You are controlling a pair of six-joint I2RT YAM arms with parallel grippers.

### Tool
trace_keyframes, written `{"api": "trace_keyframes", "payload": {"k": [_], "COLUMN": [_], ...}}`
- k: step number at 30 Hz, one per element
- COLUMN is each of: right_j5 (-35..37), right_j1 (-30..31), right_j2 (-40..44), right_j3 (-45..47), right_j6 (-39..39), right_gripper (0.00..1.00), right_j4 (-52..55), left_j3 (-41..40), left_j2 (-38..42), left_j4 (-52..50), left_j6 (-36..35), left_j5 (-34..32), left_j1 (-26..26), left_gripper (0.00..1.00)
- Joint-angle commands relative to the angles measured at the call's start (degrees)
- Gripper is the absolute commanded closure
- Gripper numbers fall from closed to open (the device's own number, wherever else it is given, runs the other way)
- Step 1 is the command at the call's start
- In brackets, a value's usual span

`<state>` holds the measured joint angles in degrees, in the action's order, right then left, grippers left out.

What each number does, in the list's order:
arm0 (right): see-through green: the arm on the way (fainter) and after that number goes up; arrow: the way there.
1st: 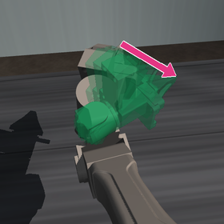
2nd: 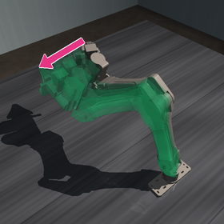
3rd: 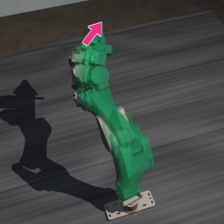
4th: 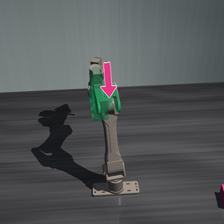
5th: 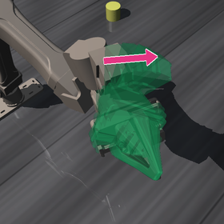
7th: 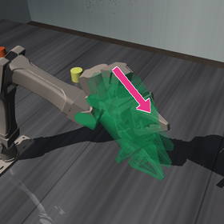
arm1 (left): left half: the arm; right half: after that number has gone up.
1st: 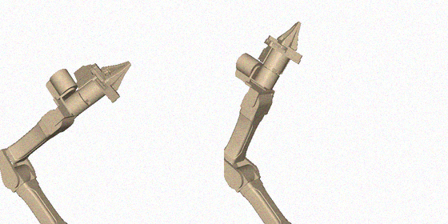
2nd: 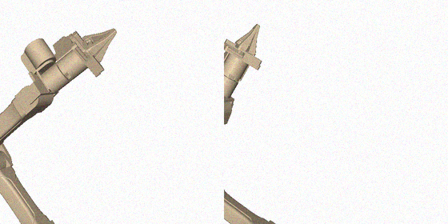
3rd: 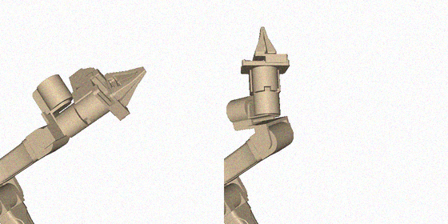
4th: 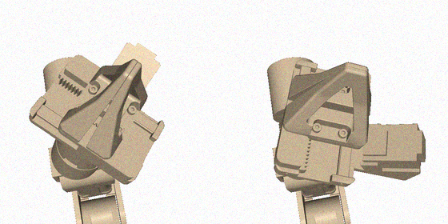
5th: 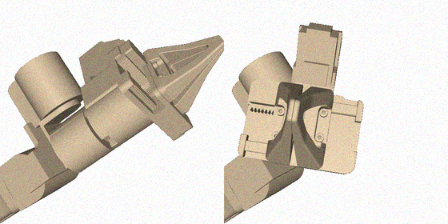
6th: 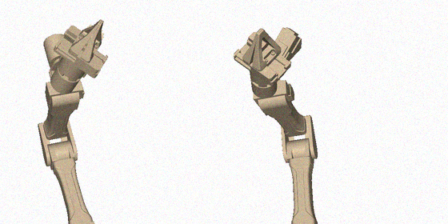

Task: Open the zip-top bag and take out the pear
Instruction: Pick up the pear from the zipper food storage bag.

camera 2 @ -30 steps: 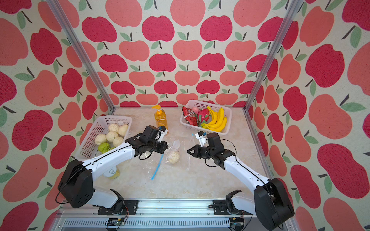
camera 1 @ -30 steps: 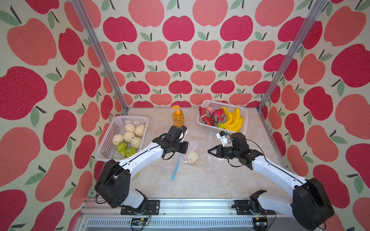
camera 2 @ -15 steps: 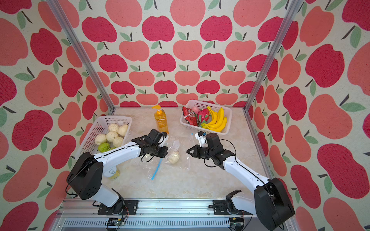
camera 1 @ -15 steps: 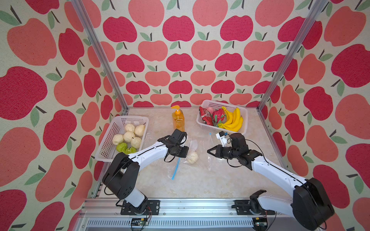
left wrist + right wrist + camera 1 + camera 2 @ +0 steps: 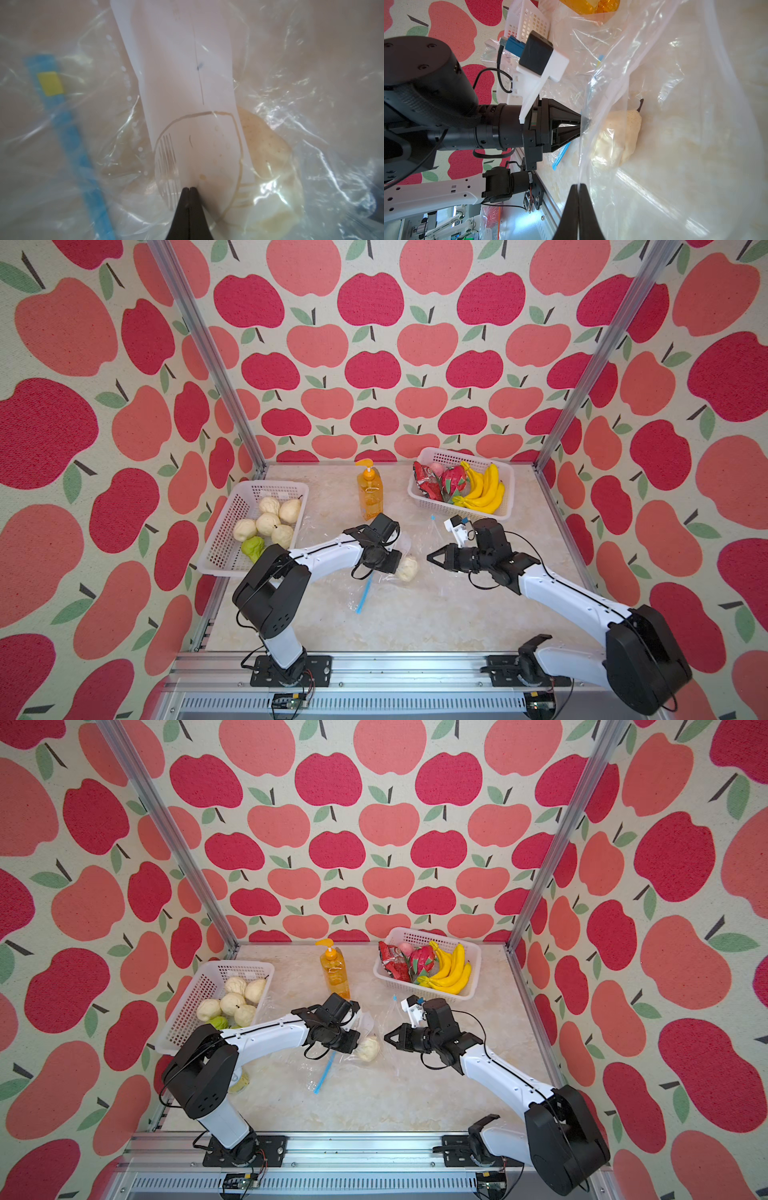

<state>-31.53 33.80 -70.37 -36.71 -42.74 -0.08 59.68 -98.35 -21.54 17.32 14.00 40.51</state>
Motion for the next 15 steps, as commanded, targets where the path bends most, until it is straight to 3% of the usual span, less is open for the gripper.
{"api": "trace_keyframes", "payload": {"k": [1, 15], "right_j5": [0.4, -0.1], "right_j1": [0.9, 1.1], "right_j2": [-0.6, 2.7], "right_j3": [0.9, 1.7], "right_j6": [-1.1, -1.3], "right_gripper": [1.00, 1.00], "right_j4": [-2.0, -3.4], "left_j3": [2.6, 4.5], "left_j2": [-2.6, -8.3], "left_j4": [1.9, 2.9], "left_j6": [1.0, 0.1], "left_j5": [0.9, 0.2], "left_j1": [0.8, 1.8], "left_gripper": [0.97, 1.00]}}
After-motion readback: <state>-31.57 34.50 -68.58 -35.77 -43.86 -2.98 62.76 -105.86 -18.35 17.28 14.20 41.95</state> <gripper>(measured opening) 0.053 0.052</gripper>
